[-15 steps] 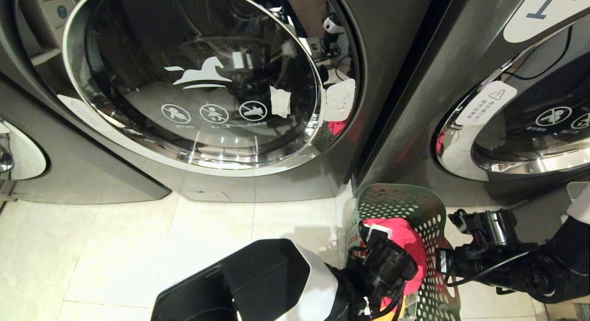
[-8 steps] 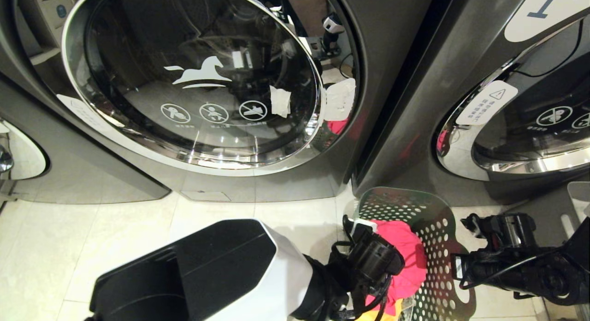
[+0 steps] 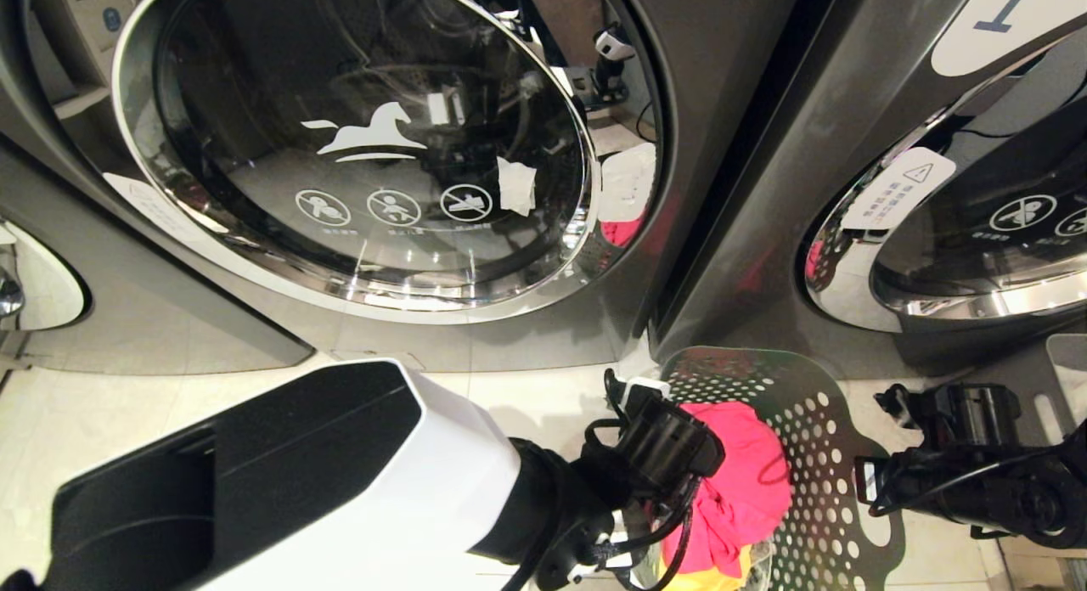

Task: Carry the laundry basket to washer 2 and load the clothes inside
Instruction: Pick up the clothes basket and put it beside the washing machine

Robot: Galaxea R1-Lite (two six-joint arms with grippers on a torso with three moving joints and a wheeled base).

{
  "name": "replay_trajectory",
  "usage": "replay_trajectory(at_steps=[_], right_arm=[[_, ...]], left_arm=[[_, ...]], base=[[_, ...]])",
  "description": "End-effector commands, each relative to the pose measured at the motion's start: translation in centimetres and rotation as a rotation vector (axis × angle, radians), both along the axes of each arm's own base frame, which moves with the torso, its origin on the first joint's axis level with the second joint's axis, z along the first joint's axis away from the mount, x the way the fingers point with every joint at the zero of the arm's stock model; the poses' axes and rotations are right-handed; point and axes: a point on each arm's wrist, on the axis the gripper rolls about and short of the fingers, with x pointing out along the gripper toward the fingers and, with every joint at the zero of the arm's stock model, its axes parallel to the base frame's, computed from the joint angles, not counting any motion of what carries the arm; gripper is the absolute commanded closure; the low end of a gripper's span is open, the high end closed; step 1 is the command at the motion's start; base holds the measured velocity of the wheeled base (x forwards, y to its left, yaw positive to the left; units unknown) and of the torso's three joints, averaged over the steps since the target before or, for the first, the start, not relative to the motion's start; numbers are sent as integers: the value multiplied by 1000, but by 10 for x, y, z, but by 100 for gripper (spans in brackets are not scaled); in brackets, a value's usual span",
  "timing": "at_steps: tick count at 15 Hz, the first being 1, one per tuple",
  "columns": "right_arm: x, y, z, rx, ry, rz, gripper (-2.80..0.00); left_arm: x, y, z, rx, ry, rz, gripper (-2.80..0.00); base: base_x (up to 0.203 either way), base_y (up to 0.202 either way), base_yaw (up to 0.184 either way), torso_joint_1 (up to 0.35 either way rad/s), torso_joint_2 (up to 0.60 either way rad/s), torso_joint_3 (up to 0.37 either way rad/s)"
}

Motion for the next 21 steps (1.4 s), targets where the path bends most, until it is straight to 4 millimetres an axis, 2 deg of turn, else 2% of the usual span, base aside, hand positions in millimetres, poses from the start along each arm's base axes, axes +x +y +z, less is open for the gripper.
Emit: replay_trajectory(at_steps=[1, 7, 15, 21], right_arm=[[2, -3, 2, -15, -15, 4, 0], [11, -32, 7, -68, -42, -41, 0], [7, -69, 7, -126, -33, -100, 0], [8, -74, 10, -128, -14, -104, 0]], left_arm=[[-3, 7, 25, -47, -23, 8, -280], [-4, 12, 33, -57, -30, 11, -280], [-6, 15, 35, -57, -29, 11, -280], [-8, 19, 36, -53, -27, 11, -280]], base=[[0, 0, 0, 0, 0, 0], [0, 0, 0, 0, 0, 0], [0, 0, 0, 0, 0, 0], [0, 0, 0, 0, 0, 0]])
